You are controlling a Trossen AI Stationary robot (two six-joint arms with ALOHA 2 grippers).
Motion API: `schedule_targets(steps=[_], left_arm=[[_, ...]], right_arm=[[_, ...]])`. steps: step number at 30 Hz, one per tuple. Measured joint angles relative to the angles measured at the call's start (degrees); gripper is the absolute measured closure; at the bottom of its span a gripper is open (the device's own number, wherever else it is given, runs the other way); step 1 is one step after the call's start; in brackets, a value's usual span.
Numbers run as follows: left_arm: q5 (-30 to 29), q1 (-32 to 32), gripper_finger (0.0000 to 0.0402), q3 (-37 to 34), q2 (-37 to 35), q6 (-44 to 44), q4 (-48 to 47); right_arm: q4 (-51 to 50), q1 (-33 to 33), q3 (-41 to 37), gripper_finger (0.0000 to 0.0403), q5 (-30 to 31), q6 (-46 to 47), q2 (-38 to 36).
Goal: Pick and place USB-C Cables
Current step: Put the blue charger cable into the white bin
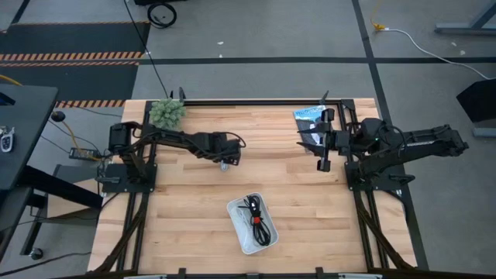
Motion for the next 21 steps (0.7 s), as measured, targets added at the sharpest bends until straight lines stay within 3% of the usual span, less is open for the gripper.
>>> schedule_targets(steps=[12, 21], left_arm=[[1.8, -1.6, 0.0251, 0.2, 4.9, -1.1, 0.7], [2.4, -1.9, 0.0332, 0.2, 4.9, 1.2, 0.3]], right_arm=[[0.3, 0.1, 0.0, 0.0255, -2.1, 0.3, 0.0], [0.4, 0.1, 0.0, 0.0255, -2.1, 0.2, 0.0]])
